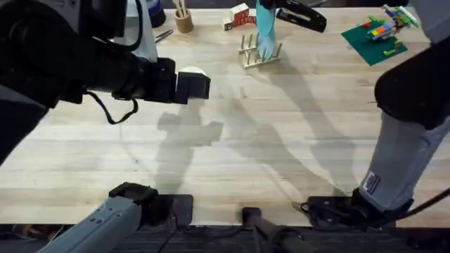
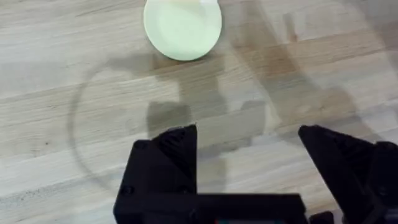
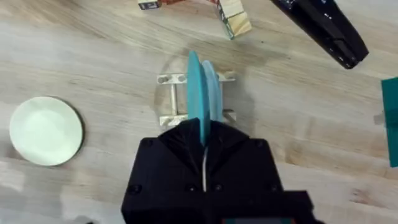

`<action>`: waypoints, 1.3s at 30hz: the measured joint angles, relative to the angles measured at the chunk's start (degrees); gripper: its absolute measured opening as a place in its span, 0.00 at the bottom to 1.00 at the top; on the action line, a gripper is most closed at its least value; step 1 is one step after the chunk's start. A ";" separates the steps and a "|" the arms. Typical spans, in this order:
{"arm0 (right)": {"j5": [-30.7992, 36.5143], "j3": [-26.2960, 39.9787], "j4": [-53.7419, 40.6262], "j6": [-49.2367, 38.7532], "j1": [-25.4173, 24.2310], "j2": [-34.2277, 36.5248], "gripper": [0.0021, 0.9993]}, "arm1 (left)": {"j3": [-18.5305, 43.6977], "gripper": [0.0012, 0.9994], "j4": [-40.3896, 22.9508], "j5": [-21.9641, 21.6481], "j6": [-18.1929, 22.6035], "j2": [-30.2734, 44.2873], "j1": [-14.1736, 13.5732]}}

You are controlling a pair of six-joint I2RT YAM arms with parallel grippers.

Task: Pick up the plates from the table one by one and place each into a slot on the dish rack.

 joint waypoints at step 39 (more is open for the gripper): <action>-0.04 0.00 -0.07 0.00 -0.22 8.57 0.03 | 0.00 1.00 0.00 -0.04 0.00 0.00 0.00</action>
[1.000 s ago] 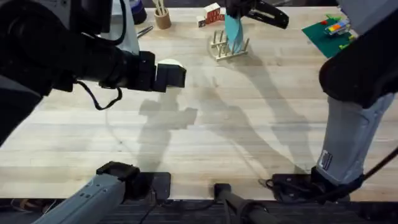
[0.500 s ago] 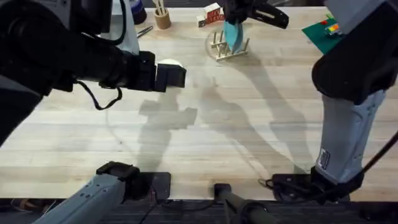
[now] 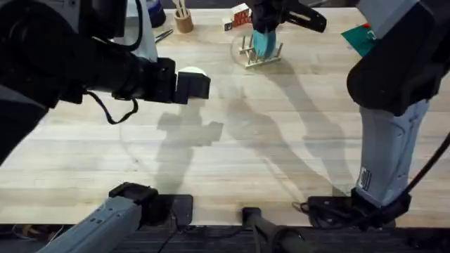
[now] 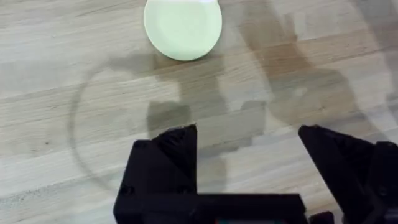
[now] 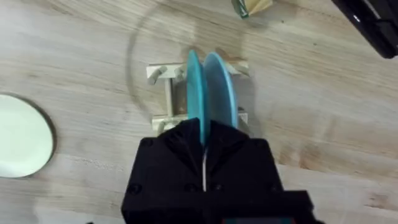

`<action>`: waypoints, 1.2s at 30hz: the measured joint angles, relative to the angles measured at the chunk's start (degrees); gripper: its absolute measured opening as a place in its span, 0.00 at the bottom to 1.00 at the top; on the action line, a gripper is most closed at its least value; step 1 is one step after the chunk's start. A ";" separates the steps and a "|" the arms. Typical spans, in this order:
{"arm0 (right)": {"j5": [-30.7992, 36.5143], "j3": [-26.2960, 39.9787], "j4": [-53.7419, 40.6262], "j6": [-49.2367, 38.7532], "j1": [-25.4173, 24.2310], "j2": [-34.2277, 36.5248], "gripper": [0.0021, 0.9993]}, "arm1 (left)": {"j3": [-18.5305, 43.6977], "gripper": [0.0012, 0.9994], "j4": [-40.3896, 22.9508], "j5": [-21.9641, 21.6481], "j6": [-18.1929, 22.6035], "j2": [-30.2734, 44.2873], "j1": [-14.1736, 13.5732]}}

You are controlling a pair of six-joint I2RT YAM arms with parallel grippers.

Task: Pick up the plates from the table one by one and place each into a slot on the dish rack.

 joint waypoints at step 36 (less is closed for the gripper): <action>-0.53 19.84 -16.07 -0.67 -0.02 -0.12 0.71 | 0.00 1.00 0.00 -0.02 0.00 0.00 0.00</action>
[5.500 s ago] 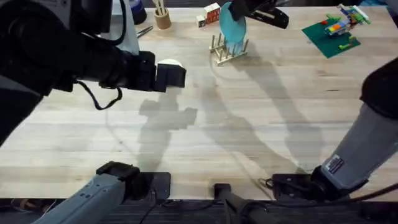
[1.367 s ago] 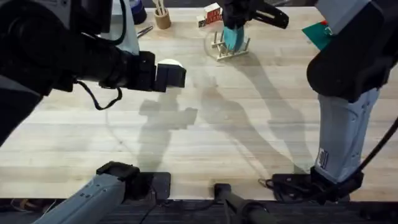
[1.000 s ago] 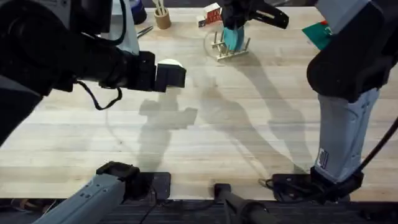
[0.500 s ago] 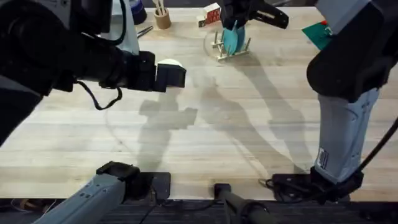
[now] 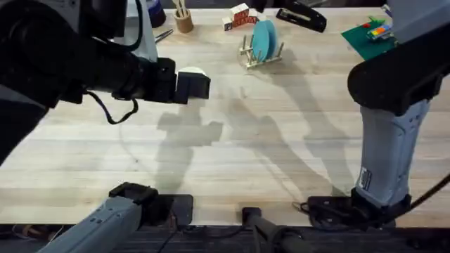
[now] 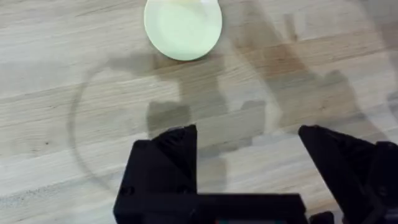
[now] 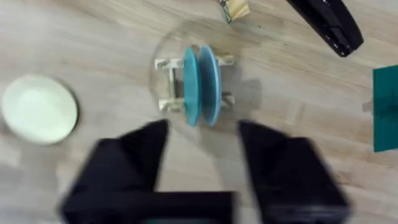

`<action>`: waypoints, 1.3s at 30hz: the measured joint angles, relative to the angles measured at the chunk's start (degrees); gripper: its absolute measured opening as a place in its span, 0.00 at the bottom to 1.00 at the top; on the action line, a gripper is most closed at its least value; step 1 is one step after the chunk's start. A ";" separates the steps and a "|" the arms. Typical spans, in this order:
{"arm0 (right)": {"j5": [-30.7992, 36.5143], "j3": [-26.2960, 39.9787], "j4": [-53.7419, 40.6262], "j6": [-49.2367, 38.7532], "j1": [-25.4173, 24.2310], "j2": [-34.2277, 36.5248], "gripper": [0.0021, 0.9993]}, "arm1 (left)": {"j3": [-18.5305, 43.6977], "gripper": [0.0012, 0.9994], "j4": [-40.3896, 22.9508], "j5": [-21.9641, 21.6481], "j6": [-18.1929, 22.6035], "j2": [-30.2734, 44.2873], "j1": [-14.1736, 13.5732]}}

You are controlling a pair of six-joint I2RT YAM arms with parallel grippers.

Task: Pick up the plates from the table one by one and place each into a slot on the dish rack.

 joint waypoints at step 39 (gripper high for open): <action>-11.16 -62.21 16.66 -9.92 -0.68 -46.19 1.00 | 0.00 0.99 -1.46 -1.43 0.00 0.00 0.00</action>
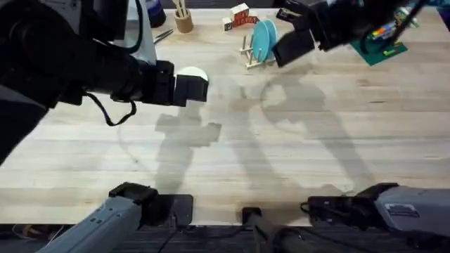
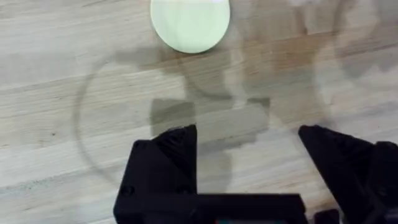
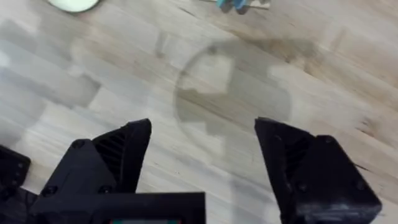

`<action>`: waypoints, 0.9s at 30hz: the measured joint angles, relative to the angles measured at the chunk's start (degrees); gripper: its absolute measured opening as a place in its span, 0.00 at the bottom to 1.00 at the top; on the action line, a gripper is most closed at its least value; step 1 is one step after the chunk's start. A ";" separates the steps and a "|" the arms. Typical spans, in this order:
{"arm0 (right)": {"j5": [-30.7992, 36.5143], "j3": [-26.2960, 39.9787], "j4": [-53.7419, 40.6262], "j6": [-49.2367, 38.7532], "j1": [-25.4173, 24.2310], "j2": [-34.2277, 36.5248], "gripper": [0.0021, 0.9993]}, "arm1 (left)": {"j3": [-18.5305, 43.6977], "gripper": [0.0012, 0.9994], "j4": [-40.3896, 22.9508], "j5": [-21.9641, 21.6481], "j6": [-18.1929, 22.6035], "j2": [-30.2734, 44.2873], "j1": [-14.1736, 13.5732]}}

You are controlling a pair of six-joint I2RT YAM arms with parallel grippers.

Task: Pick up the plates from the table one by one and place each into a slot on the dish rack.

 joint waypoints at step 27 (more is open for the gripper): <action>-2.11 -6.20 2.96 -0.36 0.00 -0.83 1.00 | 14.26 0.04 -1.96 23.19 19.62 21.62 21.65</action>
